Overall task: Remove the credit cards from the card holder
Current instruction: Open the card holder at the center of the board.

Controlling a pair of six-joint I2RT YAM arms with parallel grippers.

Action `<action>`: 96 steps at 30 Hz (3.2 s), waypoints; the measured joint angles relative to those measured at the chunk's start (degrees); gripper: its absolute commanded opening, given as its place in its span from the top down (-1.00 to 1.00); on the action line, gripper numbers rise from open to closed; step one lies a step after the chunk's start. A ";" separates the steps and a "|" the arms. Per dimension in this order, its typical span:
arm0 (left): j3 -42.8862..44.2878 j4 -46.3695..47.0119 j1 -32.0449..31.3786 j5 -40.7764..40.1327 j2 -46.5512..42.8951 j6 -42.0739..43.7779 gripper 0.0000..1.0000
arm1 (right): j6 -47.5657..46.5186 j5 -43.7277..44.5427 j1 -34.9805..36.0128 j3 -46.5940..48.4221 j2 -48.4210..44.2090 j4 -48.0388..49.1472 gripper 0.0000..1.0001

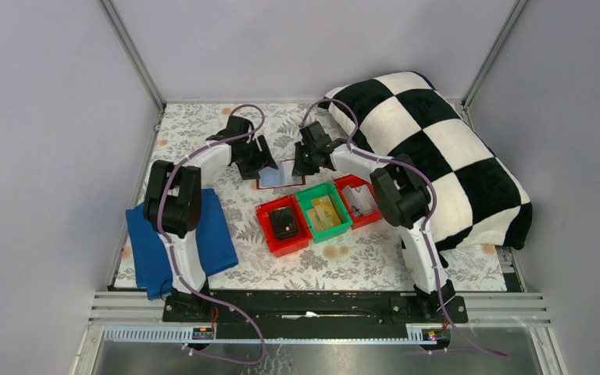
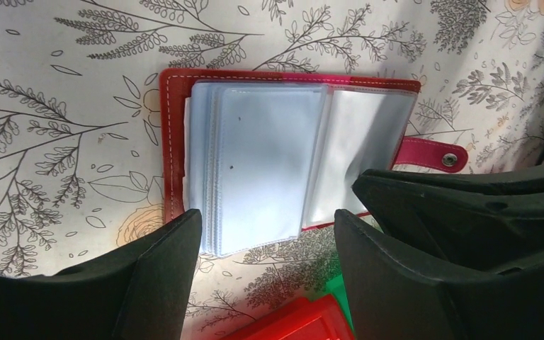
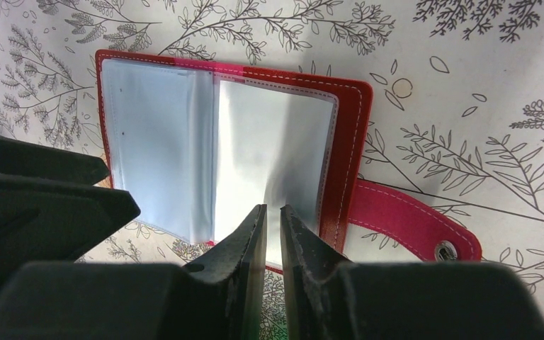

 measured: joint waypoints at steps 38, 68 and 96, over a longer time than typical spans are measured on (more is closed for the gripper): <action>0.22 8.11 -1.38 14.25 1.49 -6.12 -0.43 | 1.11 -0.74 -0.63 -6.36 -2.69 6.97 0.52; 3.89 7.04 -3.23 16.09 0.57 -6.36 -0.43 | 0.04 -2.62 -5.44 -14.97 -15.61 5.60 0.40; 3.87 -4.94 0.24 2.62 1.79 -1.40 -0.25 | -2.10 -8.81 -5.38 0.26 0.24 -2.45 0.32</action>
